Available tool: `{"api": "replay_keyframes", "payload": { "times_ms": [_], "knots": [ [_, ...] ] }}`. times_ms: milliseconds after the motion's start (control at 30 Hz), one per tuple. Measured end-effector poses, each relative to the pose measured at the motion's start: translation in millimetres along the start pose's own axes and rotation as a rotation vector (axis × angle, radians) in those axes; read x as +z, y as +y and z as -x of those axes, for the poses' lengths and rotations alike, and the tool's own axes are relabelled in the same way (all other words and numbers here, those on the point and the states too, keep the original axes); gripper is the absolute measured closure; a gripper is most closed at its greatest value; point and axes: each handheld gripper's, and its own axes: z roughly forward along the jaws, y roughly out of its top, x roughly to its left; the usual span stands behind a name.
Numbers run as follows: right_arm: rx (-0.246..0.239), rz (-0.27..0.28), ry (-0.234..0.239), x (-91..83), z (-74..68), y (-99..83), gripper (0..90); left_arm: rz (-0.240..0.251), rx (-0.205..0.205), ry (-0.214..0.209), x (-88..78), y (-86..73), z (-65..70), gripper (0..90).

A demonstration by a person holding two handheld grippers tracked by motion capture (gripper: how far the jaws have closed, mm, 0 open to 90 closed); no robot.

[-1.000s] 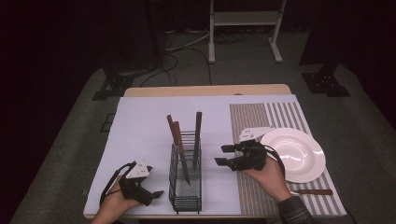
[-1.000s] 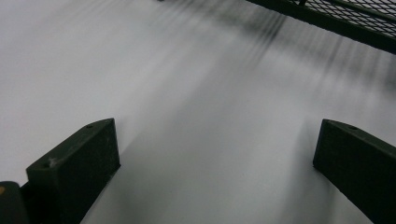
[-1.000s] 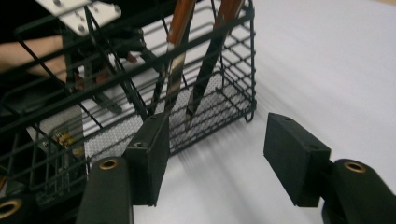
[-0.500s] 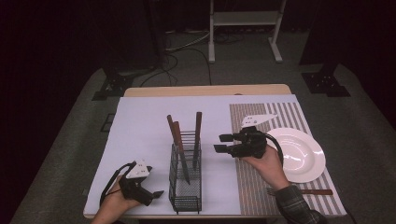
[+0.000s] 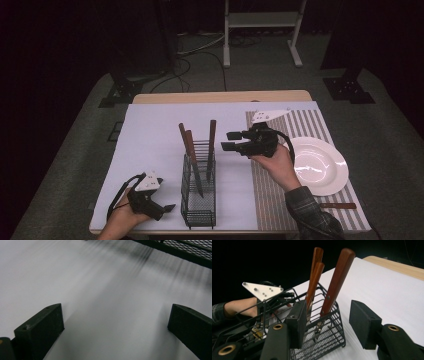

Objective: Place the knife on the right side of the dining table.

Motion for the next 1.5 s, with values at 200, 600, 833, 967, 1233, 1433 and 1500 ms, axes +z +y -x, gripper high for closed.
{"api": "replay_keyframes", "payload": {
  "times_ms": [200,600,833,967,1233,1433,1500],
  "knots": [
    [0.008,0.014,0.002,5.2,2.0,6.8,45.5,0.001,0.001,0.002,0.0,0.0,0.0,0.0],
    [0.017,0.051,0.016,21.8,15.0,26.1,45.1,0.003,-0.001,0.001,0.2,-0.1,0.1,0.0],
    [0.024,0.061,0.04,30.9,21.9,34.0,54.7,-0.001,0.0,-0.001,-0.2,0.0,0.0,0.0],
    [0.017,0.054,0.043,33.1,22.1,34.8,60.5,0.0,0.0,0.0,0.0,0.0,0.0,0.0],
    [0.008,0.061,0.057,33.8,19.5,35.2,69.1,-0.001,0.001,-0.001,-0.1,0.1,0.0,0.0],
    [0.007,0.062,0.071,29.1,16.7,35.9,73.1,0.0,0.001,0.0,0.0,0.1,0.0,0.0],
    [0.009,0.063,0.081,28.8,16.0,36.6,73.8,0.0,0.001,0.0,0.0,0.1,0.0,0.0]
  ]
}}
